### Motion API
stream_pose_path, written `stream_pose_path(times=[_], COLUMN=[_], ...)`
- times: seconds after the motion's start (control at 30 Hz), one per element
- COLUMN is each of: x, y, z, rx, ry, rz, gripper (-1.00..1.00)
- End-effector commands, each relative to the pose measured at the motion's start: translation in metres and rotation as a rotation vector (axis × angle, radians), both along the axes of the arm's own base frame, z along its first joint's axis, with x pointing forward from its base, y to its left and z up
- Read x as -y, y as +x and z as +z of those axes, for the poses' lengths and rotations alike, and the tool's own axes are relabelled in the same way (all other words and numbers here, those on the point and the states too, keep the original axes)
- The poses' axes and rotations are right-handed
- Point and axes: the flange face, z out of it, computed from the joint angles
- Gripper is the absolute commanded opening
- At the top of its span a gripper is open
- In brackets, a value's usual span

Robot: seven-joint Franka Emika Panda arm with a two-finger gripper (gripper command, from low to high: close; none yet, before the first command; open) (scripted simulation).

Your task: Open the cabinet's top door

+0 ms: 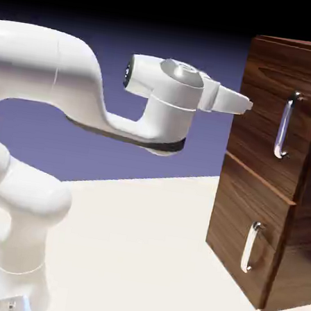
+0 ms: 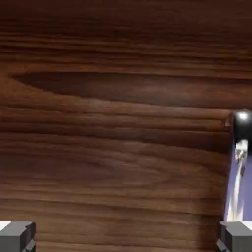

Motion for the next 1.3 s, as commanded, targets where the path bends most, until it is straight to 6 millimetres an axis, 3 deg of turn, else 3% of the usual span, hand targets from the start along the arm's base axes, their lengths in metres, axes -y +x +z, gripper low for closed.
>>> stream_pose_path(times=[0.0, 0.57, 0.73, 0.77, 0.8, 1.27], x=[0.004, 0.076, 0.073, 0.072, 0.072, 0.029], y=[0.002, 0.042, 0.09, 0.092, 0.092, 0.026], z=[-0.002, -0.048, -0.048, -0.048, -0.048, -0.048], rx=[0.011, 0.145, 0.145, 0.145, 0.145, 0.151], ry=[0.003, 0.051, 0.052, 0.051, 0.051, 0.031], rz=[0.0, 0.009, 0.009, 0.009, 0.009, -0.259], gripper=[1.0, 1.0, 1.0, 1.0, -1.0, -1.0])
